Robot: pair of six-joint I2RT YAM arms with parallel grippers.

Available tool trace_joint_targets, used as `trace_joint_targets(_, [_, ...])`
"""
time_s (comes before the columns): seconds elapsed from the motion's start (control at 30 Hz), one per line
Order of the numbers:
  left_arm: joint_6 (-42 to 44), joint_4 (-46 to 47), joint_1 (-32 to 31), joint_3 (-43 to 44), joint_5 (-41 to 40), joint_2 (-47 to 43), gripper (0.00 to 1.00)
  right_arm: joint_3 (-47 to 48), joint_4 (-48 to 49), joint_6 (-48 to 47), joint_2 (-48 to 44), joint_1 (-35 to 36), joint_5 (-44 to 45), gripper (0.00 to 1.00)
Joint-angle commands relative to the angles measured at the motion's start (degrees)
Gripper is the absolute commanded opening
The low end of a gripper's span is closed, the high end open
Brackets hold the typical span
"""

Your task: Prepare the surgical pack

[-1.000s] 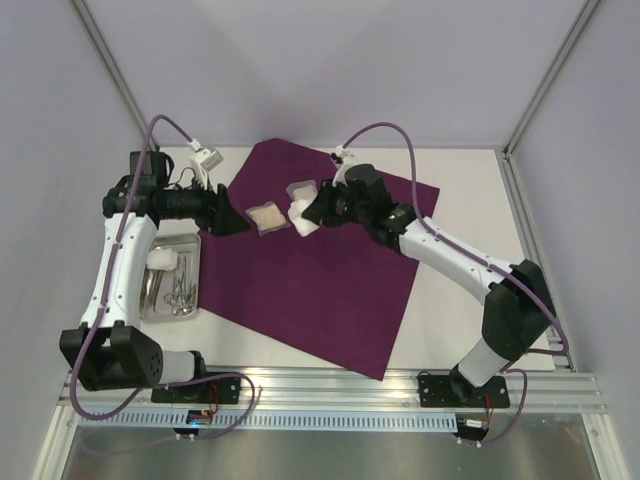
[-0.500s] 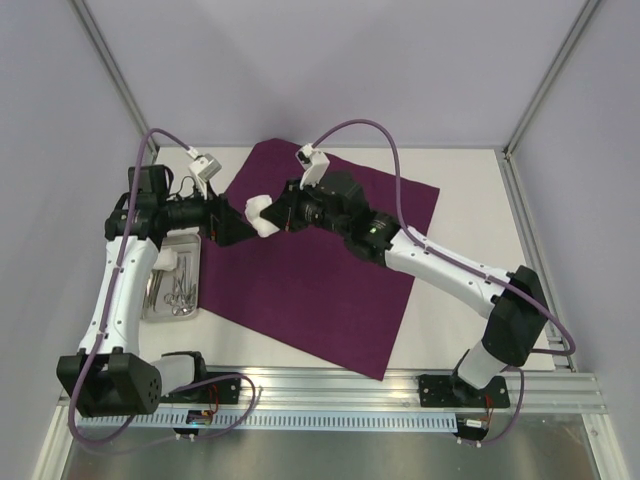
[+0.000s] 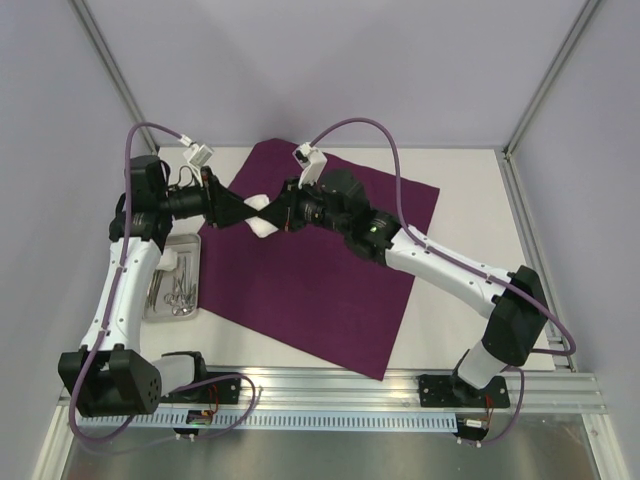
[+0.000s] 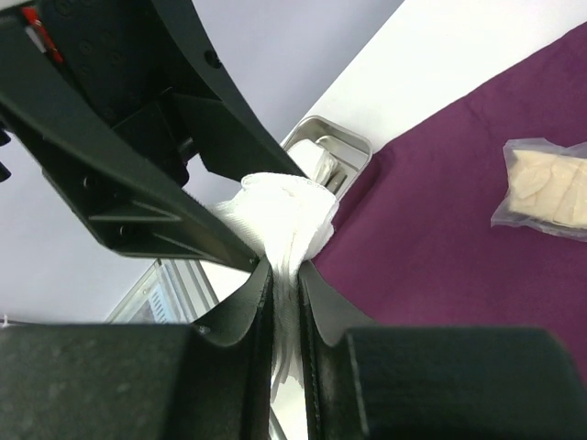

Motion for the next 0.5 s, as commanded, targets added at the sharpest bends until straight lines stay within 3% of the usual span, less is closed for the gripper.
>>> trace_joint_targets(0.0, [-3.18,6.20,-0.15,0.34,2.05,-0.83,0.51,2.14,2.33,-1.86,-1.45,0.13,-2.12,0.00])
trace_joint_targets(0.13, [-3.45,5.16,-0.24,1.04,3.98,-0.13,0.31,2.05,2.51,-1.78,-1.28,0.22,-2.04,0.00])
trace_joint_targets(0.3, [0.42,-0.11,-0.24,2.27,4.60,-0.39,0.23,1.96,1.72,-3.27,-2.24,0.13,-1.07,0.01])
trace_joint_targets(0.4, [1.39,-1.44,-0.24,2.63,4.60,-0.66,0.04,2.23,1.54,-3.62,-2.07,0.13,-1.33,0.00])
trace_joint_targets(0.47, [1.21,-1.97,-0.24,2.63,4.16,-0.83,0.00,3.10,1.28,-3.97,-1.63,0.13,-1.68,0.00])
